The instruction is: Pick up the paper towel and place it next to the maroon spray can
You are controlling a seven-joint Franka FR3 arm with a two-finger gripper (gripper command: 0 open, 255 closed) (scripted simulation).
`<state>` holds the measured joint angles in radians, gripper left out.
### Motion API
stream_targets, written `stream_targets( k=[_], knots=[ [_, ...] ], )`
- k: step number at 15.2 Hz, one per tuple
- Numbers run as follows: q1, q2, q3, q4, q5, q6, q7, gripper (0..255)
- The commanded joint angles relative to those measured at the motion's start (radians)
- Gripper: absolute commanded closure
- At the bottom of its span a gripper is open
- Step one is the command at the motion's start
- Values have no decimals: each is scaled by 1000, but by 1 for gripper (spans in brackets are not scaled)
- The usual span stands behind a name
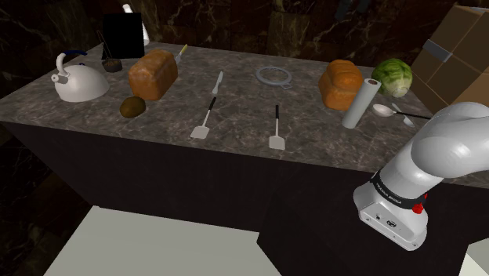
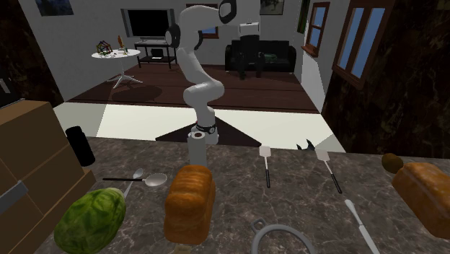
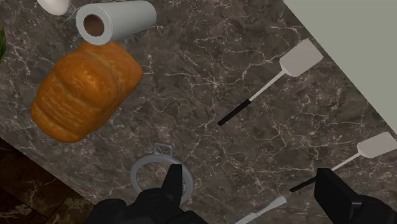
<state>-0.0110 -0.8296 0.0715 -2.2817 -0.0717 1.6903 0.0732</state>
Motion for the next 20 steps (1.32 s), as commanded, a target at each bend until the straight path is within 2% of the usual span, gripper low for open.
stream_targets(
  k=[1,11,20],
  knots=[
    [0,0,0,0,0,0,0,0],
    [-2,-109,-230,-259,-110,98,-306,0],
    [-41,-74,-476,-380,-267,214,-595,0]
  ],
)
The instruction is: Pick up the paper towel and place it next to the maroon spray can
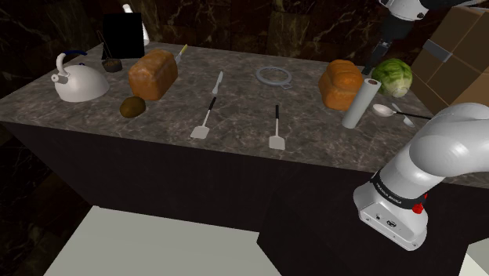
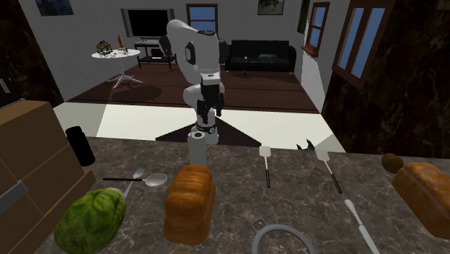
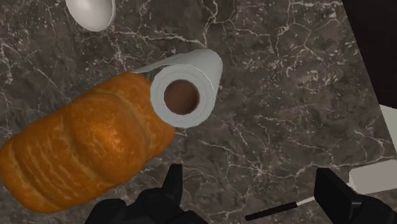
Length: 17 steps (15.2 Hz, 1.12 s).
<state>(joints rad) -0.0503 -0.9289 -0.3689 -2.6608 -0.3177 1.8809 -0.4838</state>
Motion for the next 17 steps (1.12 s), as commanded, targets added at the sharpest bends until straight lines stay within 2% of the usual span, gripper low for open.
stream_targets(
  k=[1,5,12,17],
  knots=[
    [-6,40,-65,-7,-40,39,-71,0],
    [-13,111,-179,-16,-106,107,-193,0],
    [-15,159,-223,-79,-138,219,-188,0],
    [-15,164,-227,-84,-140,229,-188,0]
  ],
)
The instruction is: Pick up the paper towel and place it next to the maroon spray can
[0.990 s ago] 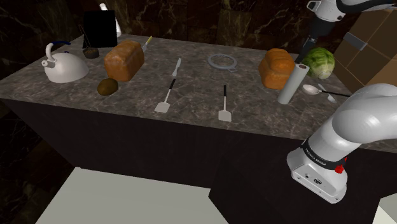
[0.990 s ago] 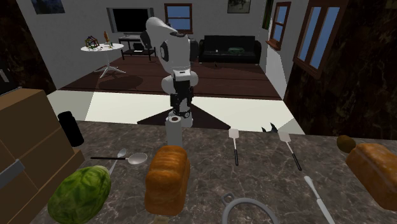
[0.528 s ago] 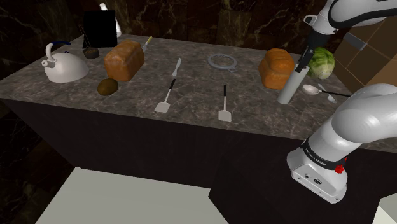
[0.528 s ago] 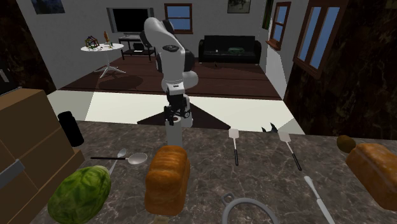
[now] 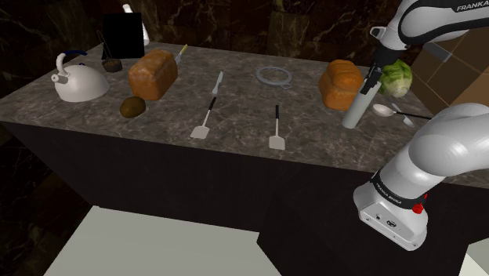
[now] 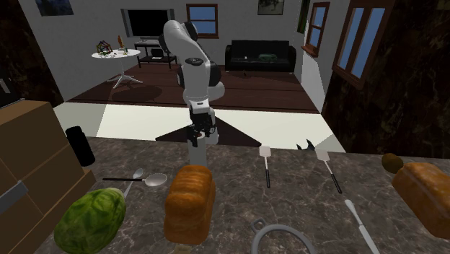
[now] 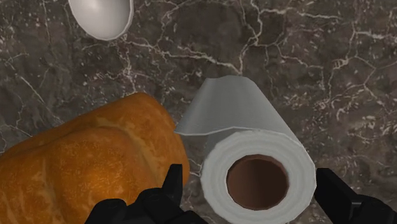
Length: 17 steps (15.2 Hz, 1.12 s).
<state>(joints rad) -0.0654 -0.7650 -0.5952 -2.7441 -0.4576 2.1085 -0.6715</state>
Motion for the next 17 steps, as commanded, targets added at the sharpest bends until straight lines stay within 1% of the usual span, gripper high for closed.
stream_targets(
  k=[1,3,4,13,17],
  knots=[
    [0,0,0,-1,0,1,0,0],
    [0,0,0,-1,0,1,0,0],
    [0,0,0,-1,0,1,0,255],
    [0,0,0,-1,0,1,0,255],
    [3,-25,24,38,19,-62,-3,255]
  ],
)
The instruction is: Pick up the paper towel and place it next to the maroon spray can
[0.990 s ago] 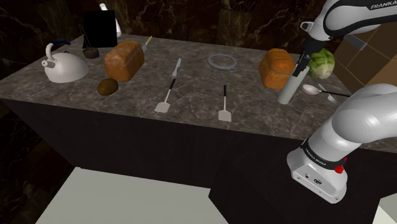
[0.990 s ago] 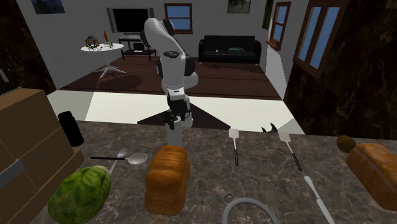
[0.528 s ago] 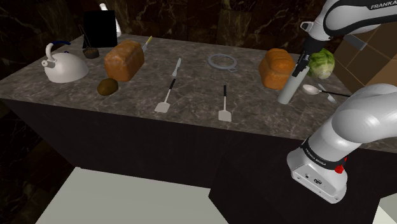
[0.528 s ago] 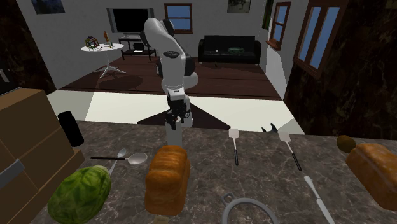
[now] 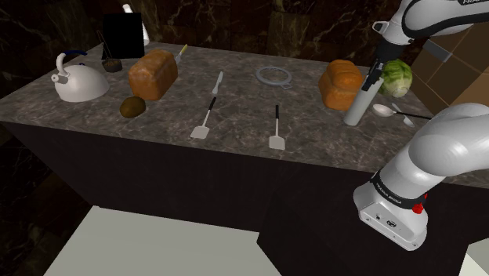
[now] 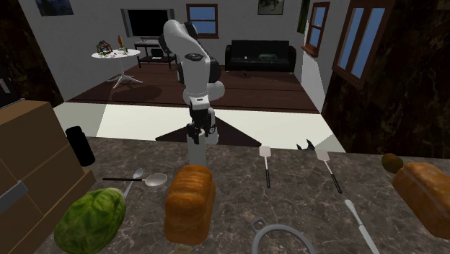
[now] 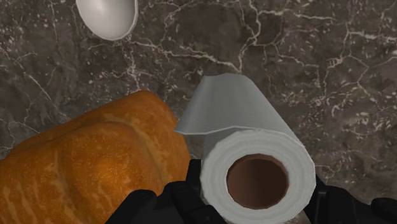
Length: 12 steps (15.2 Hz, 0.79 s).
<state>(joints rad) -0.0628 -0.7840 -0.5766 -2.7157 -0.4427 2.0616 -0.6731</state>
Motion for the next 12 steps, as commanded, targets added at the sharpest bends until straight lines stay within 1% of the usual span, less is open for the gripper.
stream_targets(
  k=[1,12],
  knots=[
    [2,-11,11,19,9,-30,-2,255],
    [16,-45,68,143,58,-187,-10,255]
  ],
)
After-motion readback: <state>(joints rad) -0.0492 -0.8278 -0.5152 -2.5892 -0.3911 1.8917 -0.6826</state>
